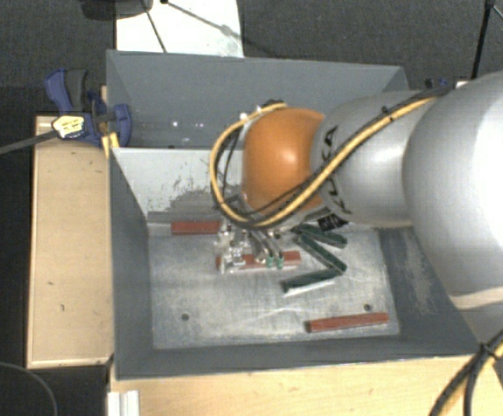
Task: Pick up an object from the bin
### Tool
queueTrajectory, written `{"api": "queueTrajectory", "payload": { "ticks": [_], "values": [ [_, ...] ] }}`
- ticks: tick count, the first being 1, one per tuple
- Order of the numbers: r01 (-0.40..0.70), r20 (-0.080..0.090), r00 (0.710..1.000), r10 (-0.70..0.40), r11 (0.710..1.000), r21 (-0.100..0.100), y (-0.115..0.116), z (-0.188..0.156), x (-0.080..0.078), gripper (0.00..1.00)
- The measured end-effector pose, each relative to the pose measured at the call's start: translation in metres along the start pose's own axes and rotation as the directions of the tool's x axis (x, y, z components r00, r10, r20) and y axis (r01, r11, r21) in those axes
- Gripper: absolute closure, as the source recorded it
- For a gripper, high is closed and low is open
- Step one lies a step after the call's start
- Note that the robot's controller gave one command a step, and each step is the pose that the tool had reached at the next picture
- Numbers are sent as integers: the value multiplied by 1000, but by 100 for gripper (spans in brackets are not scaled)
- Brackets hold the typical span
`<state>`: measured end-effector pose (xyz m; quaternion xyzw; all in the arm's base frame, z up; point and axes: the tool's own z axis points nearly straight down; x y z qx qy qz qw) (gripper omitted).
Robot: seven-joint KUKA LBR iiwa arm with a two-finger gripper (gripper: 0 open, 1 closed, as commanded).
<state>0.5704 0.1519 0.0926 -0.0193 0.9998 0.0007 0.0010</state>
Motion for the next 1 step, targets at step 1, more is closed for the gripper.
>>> {"api": "queueTrajectory", "payload": {
  "ticks": [1],
  "values": [
    [-1,0,1000,1,1000,0,0,0,0,100]
  ]
}}
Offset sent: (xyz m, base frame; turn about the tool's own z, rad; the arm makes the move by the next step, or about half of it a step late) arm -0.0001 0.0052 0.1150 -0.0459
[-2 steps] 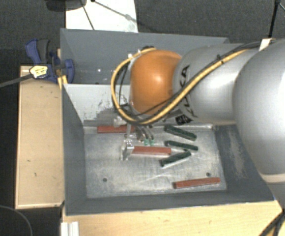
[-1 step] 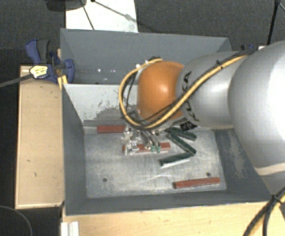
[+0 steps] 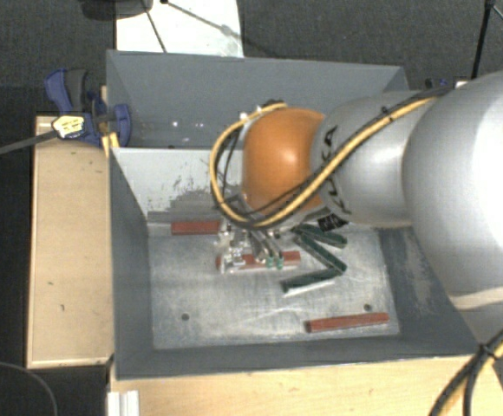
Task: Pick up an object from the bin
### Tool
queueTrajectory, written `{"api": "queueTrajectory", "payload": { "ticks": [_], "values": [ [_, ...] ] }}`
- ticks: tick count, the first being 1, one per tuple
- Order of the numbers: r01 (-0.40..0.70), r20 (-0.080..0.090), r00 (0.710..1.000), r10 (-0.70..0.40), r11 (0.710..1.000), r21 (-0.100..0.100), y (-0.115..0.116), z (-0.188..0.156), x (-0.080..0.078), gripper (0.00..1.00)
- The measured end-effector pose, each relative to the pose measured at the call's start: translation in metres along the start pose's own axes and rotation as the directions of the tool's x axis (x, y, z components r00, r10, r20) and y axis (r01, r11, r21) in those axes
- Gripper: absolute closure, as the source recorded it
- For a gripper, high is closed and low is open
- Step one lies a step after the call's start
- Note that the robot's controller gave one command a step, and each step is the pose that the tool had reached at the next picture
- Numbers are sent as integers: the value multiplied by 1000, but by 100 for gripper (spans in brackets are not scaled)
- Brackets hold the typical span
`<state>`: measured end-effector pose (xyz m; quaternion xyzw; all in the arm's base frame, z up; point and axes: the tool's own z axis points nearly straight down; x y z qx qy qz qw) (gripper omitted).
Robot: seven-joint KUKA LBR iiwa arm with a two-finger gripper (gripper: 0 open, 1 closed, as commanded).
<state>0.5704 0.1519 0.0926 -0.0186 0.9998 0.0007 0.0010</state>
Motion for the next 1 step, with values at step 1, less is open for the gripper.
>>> {"api": "queueTrajectory", "payload": {
  "ticks": [1],
  "values": [
    [41,1,999,-41,999,0,5,-116,-1,100]
  ]
}}
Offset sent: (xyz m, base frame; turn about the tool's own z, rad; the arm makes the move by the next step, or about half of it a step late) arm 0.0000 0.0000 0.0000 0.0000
